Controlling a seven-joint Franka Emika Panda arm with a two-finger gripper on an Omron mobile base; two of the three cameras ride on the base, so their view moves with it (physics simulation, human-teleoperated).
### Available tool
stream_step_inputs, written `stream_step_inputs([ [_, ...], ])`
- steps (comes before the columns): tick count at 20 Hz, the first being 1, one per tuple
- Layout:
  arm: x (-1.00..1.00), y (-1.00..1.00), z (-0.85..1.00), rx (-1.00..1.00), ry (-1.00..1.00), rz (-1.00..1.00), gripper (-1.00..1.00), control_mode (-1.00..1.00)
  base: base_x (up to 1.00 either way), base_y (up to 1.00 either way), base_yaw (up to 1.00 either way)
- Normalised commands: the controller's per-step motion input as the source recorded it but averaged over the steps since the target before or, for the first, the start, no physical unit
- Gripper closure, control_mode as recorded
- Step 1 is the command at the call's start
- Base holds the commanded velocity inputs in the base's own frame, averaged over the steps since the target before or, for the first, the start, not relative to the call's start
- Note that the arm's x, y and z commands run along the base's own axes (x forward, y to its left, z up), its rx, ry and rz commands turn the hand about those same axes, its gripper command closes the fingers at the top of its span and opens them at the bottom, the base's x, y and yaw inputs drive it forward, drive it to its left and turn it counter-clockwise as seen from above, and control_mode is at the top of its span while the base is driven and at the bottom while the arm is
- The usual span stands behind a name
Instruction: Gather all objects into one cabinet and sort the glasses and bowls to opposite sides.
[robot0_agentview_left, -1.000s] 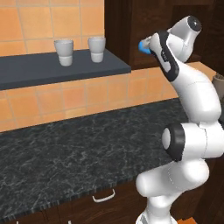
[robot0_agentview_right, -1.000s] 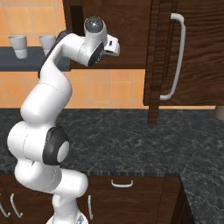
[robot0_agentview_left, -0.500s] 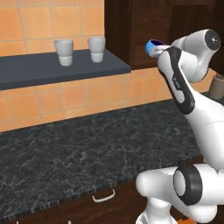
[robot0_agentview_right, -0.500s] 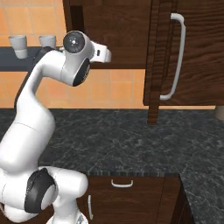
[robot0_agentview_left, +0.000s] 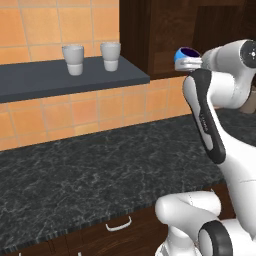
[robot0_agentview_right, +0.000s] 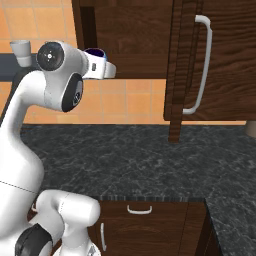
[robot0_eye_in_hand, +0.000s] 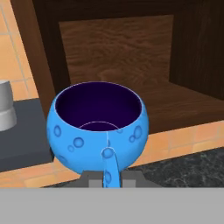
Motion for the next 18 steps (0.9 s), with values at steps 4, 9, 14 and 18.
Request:
stream_step_inputs([
  [4, -0.05, 0.00, 0.00, 0.00, 0.00, 0.00, 1.00, -1.00, 0.00, 0.00, 0.00],
  [9, -0.83, 0.00, 0.10, 0.00, 0.00, 0.00, 1.00, -1.00, 0.00, 0.00, 0.00],
  [14, -0.94, 0.00, 0.22, -0.03, 0.00, 0.00, 1.00, -1.00, 0.00, 0.00, 0.00],
  [18, -0.50, 0.00, 0.17, -0.01, 0.04, 0.00, 1.00, -1.00, 0.00, 0.00, 0.00],
])
